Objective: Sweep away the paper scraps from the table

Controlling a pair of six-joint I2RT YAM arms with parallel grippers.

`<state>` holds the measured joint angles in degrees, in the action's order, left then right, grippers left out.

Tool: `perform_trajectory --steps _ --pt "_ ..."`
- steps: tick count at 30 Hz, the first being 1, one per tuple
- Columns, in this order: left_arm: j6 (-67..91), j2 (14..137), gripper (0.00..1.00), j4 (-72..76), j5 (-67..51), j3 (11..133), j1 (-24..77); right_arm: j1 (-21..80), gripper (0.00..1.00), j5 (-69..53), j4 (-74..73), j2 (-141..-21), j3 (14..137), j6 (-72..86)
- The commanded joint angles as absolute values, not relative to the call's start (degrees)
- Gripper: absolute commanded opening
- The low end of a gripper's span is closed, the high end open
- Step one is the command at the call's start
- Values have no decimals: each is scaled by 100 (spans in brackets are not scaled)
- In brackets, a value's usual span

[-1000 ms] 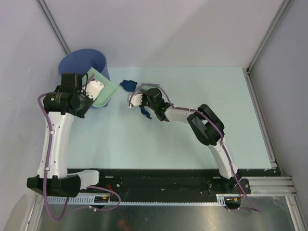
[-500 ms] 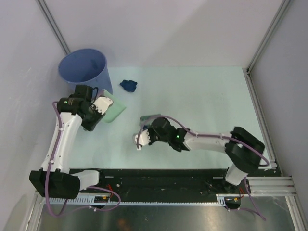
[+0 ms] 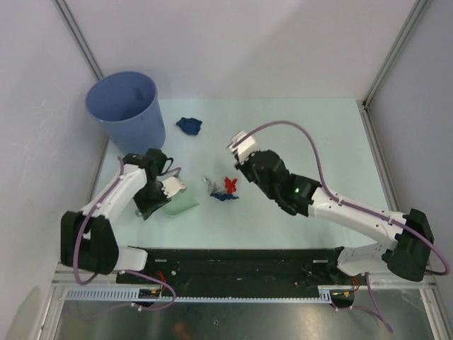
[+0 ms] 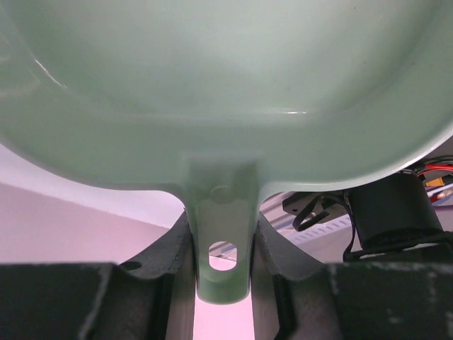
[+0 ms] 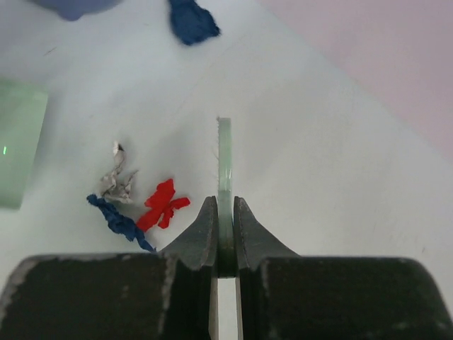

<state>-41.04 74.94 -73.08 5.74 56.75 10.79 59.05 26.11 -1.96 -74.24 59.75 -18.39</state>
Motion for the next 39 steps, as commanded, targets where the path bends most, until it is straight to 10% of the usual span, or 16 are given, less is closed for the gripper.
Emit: perform_trajectory --steps 1,11,21,39 --pt "-4289 8032 0 -6821 747 5563 1353 5336 0 3067 -1931 -7759 6626 833" --pt "-4271 9219 0 -6355 1055 5809 1749 5194 0 3122 -3972 -9544 8190 1371" --pt "-4210 9659 0 -6258 520 6064 1916 5608 0 -596 -1733 -9721 8622 2214" --pt "-3368 9185 0 -6275 -1740 7372 1749 5625 0 4306 -1872 -6936 8509 308"
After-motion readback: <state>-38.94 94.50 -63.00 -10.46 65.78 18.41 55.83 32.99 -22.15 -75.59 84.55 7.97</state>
